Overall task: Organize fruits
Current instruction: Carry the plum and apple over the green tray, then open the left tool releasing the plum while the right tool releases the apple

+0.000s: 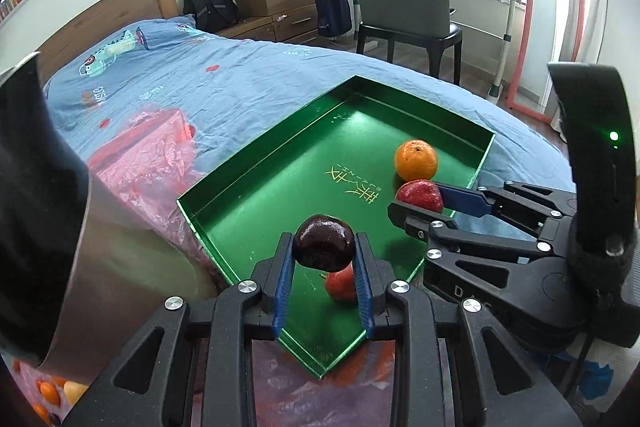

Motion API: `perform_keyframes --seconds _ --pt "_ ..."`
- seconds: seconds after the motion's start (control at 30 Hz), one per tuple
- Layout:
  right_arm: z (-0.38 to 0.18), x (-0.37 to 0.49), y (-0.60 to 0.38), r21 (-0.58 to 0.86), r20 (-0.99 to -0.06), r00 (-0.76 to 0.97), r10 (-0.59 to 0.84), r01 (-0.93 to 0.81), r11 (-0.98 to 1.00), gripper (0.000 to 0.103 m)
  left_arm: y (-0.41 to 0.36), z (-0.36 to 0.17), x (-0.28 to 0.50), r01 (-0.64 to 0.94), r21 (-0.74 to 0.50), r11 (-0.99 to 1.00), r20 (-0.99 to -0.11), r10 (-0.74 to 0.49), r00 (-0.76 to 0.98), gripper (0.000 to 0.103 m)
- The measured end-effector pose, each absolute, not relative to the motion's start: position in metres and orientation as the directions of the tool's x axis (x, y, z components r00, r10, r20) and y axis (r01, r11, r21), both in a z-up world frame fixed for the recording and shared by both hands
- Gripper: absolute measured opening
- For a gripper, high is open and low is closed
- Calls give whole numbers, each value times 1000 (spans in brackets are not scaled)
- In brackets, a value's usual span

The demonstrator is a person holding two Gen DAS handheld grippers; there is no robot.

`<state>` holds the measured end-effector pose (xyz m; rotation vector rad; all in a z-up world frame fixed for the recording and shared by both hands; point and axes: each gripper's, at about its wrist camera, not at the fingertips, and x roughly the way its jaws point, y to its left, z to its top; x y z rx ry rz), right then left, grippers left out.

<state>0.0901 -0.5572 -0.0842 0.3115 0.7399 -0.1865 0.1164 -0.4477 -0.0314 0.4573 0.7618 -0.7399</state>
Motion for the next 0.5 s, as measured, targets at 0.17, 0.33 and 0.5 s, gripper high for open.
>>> perform_keyframes --seconds 0.17,0.33,0.5 --pt "-96 98 -566 180 -700 710 -73 275 945 25 -467 -54 135 727 97 680 -782 -400 479 24" --pt "-101 101 -568 148 -706 703 -86 266 953 25 -476 -72 156 701 78 709 -812 -363 457 24" --pt "-102 103 -563 105 -706 701 -104 249 963 26 -480 -87 166 683 63 727 -836 -336 434 24"
